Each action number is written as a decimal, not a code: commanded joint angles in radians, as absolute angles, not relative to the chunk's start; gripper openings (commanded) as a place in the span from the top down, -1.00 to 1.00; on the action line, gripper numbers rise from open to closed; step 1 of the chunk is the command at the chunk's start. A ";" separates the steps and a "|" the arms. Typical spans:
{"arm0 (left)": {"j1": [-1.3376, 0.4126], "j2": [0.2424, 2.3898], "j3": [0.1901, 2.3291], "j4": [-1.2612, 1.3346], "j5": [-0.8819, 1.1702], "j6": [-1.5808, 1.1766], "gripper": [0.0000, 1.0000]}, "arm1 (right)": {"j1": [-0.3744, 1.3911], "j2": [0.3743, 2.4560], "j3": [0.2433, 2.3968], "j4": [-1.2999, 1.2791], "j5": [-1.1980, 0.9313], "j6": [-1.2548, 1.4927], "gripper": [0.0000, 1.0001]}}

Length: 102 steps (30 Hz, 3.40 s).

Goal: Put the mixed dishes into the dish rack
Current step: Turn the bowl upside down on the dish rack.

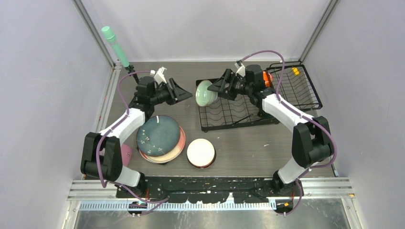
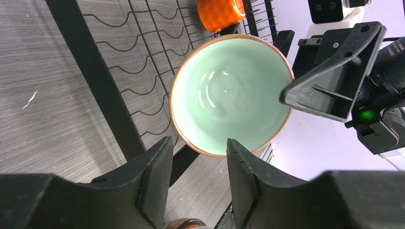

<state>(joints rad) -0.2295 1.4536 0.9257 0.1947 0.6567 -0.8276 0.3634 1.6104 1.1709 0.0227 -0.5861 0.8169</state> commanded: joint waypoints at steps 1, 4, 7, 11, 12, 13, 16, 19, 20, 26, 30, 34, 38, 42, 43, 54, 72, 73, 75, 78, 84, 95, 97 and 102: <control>-0.227 1.452 0.948 0.219 0.669 -0.789 0.00 | 0.348 1.573 1.213 0.020 -0.526 0.771 0.08; -0.227 1.444 0.951 0.191 0.663 -0.766 -0.05 | 0.334 1.566 1.211 -0.007 -0.501 0.757 0.08; -0.229 1.435 0.947 0.169 0.661 -0.747 -0.08 | 0.325 1.564 1.210 -0.046 -0.465 0.737 0.08; -0.244 1.415 0.961 0.071 0.639 -0.661 -0.17 | 0.319 1.557 1.214 -0.095 -0.393 0.708 0.09; -0.251 1.407 0.961 0.044 0.627 -0.638 -0.19 | 0.319 1.555 1.219 -0.115 -0.365 0.694 0.09; -0.259 1.399 0.959 0.018 0.615 -0.616 -0.21 | 0.319 1.555 1.222 -0.126 -0.351 0.685 0.09; -0.292 1.367 0.942 -0.050 0.562 -0.558 -0.29 | 0.319 1.561 1.266 -0.207 -0.260 0.633 0.09; -0.325 1.325 0.905 -0.079 0.500 -0.521 -0.38 | 0.319 1.589 1.328 -0.290 -0.179 0.588 0.11; -0.336 1.312 0.889 -0.073 0.484 -0.517 -0.42 | 0.319 1.598 1.339 -0.306 -0.160 0.566 0.11; -0.373 1.235 0.803 -0.027 0.410 -0.492 -0.63 | 0.321 1.666 1.462 -0.434 -0.038 0.470 0.13; -0.374 1.214 0.790 -0.042 0.415 -0.464 -0.64 | 0.329 1.717 1.555 -0.523 0.063 0.416 0.13; -0.381 1.207 0.777 -0.064 0.406 -0.447 -0.64 | 0.340 1.768 1.631 -0.588 0.164 0.371 0.13; -0.396 1.203 0.764 -0.074 0.396 -0.449 -0.65 | 0.353 1.819 1.731 -0.665 0.246 0.329 0.13; -0.405 1.214 0.762 -0.087 0.408 -0.449 -0.68 | 0.359 1.848 1.785 -0.701 0.271 0.296 0.13; -0.405 1.216 0.765 -0.092 0.411 -0.448 -0.68 | 0.359 1.851 1.791 -0.704 0.273 0.294 0.13; -0.407 1.210 0.794 -0.139 0.406 -0.417 -0.70 | 0.361 1.959 1.958 -0.828 0.354 0.228 0.14; -0.407 1.213 0.804 -0.147 0.398 -0.411 -0.73 | 0.402 2.116 2.097 -0.913 0.543 0.111 0.14; -0.407 1.213 0.804 -0.149 0.399 -0.411 -0.73 | 0.408 2.122 2.099 -0.914 0.550 0.106 0.14; -0.407 1.213 0.802 -0.148 0.398 -0.410 -0.73 | 0.417 2.138 2.108 -0.914 0.579 0.093 0.13; -0.407 1.212 0.801 -0.149 0.399 -0.411 -0.73 | 0.427 2.169 2.125 -0.913 0.637 0.066 0.12; -0.407 1.212 0.800 -0.149 0.399 -0.413 -0.73 | 0.438 2.217 2.143 -0.908 0.695 0.043 0.07; -0.407 1.221 0.801 -0.148 0.403 -0.419 -0.73 | 0.462 2.297 2.149 -0.908 0.708 0.038 -0.12; -0.407 1.223 0.800 -0.150 0.404 -0.417 -0.73 | 0.463 2.300 2.145 -0.909 0.684 0.049 -0.17; -0.407 1.223 0.801 -0.156 0.403 -0.414 -0.73 | 0.465 2.304 2.134 -0.911 0.623 0.067 -0.26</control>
